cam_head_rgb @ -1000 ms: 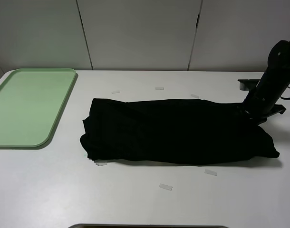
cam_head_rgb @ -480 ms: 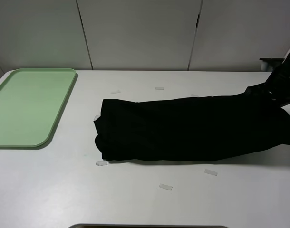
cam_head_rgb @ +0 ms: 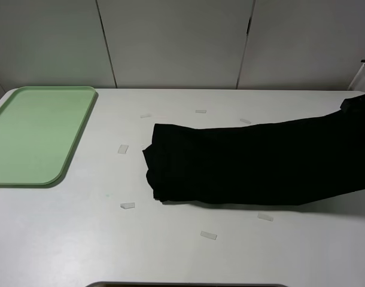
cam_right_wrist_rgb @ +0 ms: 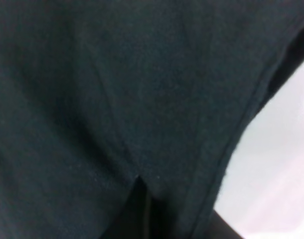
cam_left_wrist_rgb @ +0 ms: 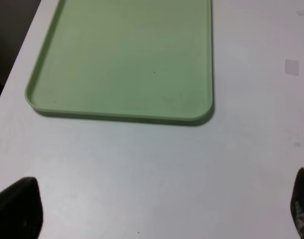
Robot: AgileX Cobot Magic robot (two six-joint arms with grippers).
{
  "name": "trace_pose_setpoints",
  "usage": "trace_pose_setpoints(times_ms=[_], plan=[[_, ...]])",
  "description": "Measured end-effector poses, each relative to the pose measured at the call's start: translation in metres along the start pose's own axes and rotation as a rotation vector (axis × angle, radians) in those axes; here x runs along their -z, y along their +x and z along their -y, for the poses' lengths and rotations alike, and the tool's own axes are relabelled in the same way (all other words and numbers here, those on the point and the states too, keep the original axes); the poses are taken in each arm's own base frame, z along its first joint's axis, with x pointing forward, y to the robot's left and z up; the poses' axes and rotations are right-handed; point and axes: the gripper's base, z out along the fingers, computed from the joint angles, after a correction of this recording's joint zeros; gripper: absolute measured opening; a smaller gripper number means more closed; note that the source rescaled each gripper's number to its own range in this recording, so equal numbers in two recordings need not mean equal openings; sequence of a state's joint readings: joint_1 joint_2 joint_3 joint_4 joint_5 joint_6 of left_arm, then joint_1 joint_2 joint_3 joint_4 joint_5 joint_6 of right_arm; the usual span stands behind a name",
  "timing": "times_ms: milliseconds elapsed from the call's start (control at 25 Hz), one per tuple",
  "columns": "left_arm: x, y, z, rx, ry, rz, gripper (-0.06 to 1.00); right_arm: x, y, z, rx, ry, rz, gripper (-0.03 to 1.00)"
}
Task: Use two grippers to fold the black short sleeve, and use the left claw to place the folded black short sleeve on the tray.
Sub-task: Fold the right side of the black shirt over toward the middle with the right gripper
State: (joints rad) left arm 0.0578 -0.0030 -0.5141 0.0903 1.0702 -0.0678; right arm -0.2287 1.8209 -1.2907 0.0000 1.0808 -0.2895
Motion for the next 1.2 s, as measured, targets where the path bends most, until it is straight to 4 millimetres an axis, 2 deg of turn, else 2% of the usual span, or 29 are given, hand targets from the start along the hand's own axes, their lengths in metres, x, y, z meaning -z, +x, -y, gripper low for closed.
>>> trace_pose_setpoints(times_ms=[320,480,640,880,1200], plan=[[0.0,0.0,0.0,0.0,0.0,0.0,1.0,0.035,-0.012,0.008,0.017,0.051,0.005,0.08],[0.0,0.0,0.0,0.0,0.0,0.0,1.0,0.04,-0.014,0.009,0.018,0.061,0.02,0.08],[0.0,0.0,0.0,0.0,0.0,0.0,1.0,0.037,-0.014,0.004,0.031,0.056,0.007,0.08],[0.0,0.0,0.0,0.0,0.0,0.0,1.0,0.019,-0.011,-0.018,0.061,0.057,-0.024,0.08],[0.0,0.0,0.0,0.0,0.0,0.001,1.0,0.003,-0.017,-0.05,0.122,0.099,-0.021,0.08]])
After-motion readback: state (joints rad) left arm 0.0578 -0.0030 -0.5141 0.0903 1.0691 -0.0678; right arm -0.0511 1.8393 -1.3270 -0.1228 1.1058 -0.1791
